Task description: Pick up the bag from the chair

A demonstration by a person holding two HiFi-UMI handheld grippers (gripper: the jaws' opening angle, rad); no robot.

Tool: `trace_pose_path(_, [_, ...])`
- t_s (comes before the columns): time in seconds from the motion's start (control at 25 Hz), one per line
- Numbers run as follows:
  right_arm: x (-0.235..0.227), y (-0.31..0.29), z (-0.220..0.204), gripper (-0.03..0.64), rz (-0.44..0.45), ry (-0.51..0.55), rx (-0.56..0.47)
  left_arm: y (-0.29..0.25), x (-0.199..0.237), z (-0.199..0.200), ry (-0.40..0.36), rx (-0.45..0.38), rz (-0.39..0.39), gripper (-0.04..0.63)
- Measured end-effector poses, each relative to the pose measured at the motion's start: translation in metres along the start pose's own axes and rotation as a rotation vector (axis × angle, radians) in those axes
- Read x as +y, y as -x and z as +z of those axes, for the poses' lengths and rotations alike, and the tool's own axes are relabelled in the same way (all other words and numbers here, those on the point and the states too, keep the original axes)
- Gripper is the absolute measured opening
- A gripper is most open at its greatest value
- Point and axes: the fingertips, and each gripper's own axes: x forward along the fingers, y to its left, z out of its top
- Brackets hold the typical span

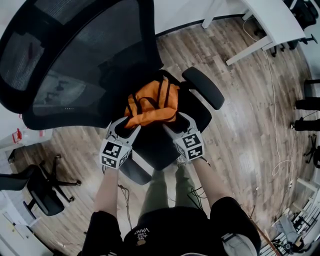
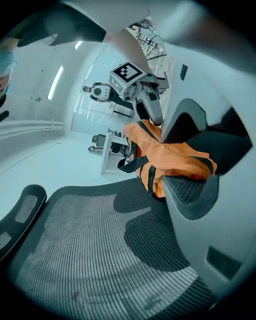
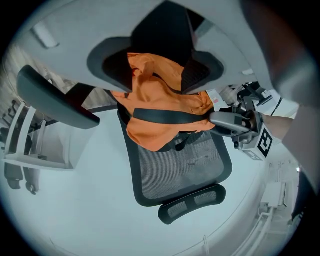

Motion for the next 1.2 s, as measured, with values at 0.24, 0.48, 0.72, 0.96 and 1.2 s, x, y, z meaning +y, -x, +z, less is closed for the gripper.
trace_pose_path(0.24, [0.006, -0.003, 0.004, 0.293, 0.005, 0.045, -0.016, -0.002, -0.003, -0.004, -0.040, 0.023, -0.009, 0.201])
trace_pose_path(0.48, [0.002, -0.002, 0.008, 0.146, -0.010, 0.059, -0.012, 0.000, -0.005, -0.009, -0.052, 0.039, -0.020, 0.147])
trace_pose_path(0.72, [0.005, -0.004, 0.012, 0.074, 0.004, 0.097, 0.005, -0.001, -0.003, -0.001, -0.061, 0.030, -0.028, 0.073])
trace_pose_path(0.96, [0.012, 0.002, 0.019, 0.034, 0.012, 0.118, 0.001, 0.003, -0.006, 0.007, -0.056, 0.021, -0.024, 0.041])
trace_pose_path(1.2, [0.015, 0.005, 0.028, 0.018, 0.010, 0.129, -0.006, 0.008, -0.004, 0.016, -0.051, 0.006, -0.014, 0.033])
